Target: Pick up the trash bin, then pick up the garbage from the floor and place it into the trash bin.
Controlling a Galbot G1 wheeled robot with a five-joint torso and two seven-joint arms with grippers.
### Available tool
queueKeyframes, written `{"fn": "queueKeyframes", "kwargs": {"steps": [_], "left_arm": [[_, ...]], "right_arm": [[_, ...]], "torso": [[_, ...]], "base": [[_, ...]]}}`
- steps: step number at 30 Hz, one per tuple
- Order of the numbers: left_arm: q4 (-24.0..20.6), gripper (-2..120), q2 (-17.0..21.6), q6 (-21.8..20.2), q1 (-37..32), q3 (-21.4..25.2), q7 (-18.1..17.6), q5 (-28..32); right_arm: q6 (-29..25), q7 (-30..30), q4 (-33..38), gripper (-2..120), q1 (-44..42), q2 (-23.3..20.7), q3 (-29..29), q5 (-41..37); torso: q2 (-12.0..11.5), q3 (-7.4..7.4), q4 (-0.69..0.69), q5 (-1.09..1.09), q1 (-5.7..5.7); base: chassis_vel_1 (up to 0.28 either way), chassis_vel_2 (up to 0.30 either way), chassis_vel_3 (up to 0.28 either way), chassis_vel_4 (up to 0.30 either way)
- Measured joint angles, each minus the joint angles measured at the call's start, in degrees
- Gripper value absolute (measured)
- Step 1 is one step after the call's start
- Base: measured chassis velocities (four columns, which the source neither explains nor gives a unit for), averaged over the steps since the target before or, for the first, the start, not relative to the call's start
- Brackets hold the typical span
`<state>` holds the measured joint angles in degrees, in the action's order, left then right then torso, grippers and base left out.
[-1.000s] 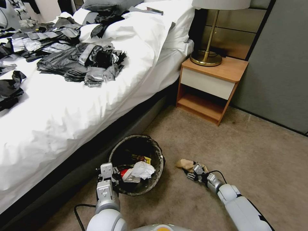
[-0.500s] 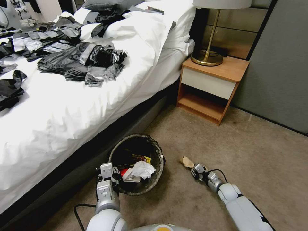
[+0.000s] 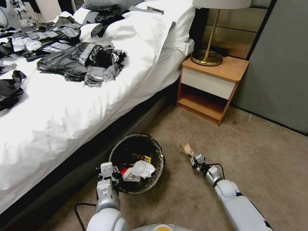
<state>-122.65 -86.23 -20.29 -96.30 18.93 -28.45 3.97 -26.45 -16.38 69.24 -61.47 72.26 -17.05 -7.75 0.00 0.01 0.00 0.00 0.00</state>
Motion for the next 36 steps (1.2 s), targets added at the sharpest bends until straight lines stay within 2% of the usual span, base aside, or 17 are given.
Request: {"fn": "queueKeyframes", "kwargs": {"steps": [3,4,7,9,11,12,15,20,23,29,36], "left_arm": [[0.5,0,0.1,0.0,0.1,-0.1,0.0,0.0],[0.5,0,0.1,0.0,0.1,-0.1,0.0,0.0],[1.0,0,0.3,0.0,0.3,-0.4,0.0,-0.1],[1.1,0,0.4,0.0,0.3,-0.4,0.0,-0.1],[1.4,0,0.4,0.0,0.3,-0.5,0.1,-0.2],[1.4,0,0.4,0.0,0.3,-0.5,0.1,-0.2],[1.5,0,0.5,-0.1,0.4,-0.5,0.1,-0.2],[1.5,0,0.5,-0.1,0.6,-0.5,0.1,-0.2],[1.3,0,0.5,-0.2,0.3,-0.8,0.1,-0.2],[0.4,0,0.6,-0.2,-0.2,-0.9,0.2,-0.2],[-0.1,0,0.7,-0.2,-0.3,-1.4,0.2,-0.3]], "right_arm": [[-1.0,0.6,12.2,0,-2.8,-0.5,0.3,-4.1],[-1.0,0.6,12.2,0,-2.8,-0.5,0.3,-4.1],[-2.4,0.5,24.6,0,-5.7,-0.6,1.8,-7.6],[-2.5,0.0,26.0,0,-6.1,-0.6,2.1,-8.2],[-2.8,-3.4,32.1,0,-8.7,-1.2,4.1,-9.8],[-2.8,-3.4,32.1,0,-8.7,-1.2,4.1,-9.8],[-3.1,-6.9,36.7,0,-12.4,-3.3,8.8,-8.5],[-3.9,-8.1,37.1,0,-14.6,-4.9,14.3,-4.6],[-4.5,-8.2,34.3,0,-15.0,-4.8,17.8,-1.6],[-4.7,-8.2,29.4,0,-14.9,-3.9,19.4,-0.1],[-4.6,-7.4,21.8,0,-12.9,-1.5,17.9,0.0]], "torso": [[0.0,-0.01,0.01,-0.02,0.0],[0.0,-0.01,0.01,-0.02,0.0],[0.0,-0.01,0.01,-0.03,0.0],[0.0,-0.01,0.01,-0.02,0.0],[0.0,-0.01,0.0,-0.03,0.0],[0.0,-0.01,0.0,-0.03,0.0],[0.0,-0.01,-0.01,-0.02,0.0],[0.0,-0.01,0.0,-0.02,-0.01],[0.0,-0.01,0.0,-0.01,0.0],[0.0,-0.01,0.0,-0.01,0.0],[0.0,-0.01,0.0,0.0,0.0]], "base": [[0.0,0.0,0.0,0.0],[0.0,0.0,0.0,0.0],[0.0,0.0,0.0,0.0],[0.0,0.0,0.0,0.0],[0.0,0.0,0.0,0.0],[0.0,0.0,0.0,0.0],[0.0,0.0,0.0,0.0],[0.0,0.0,0.0,0.0],[0.0,0.0,0.0,0.0],[0.0,0.0,0.0,0.0],[0.0,0.0,0.0,0.0]]}}
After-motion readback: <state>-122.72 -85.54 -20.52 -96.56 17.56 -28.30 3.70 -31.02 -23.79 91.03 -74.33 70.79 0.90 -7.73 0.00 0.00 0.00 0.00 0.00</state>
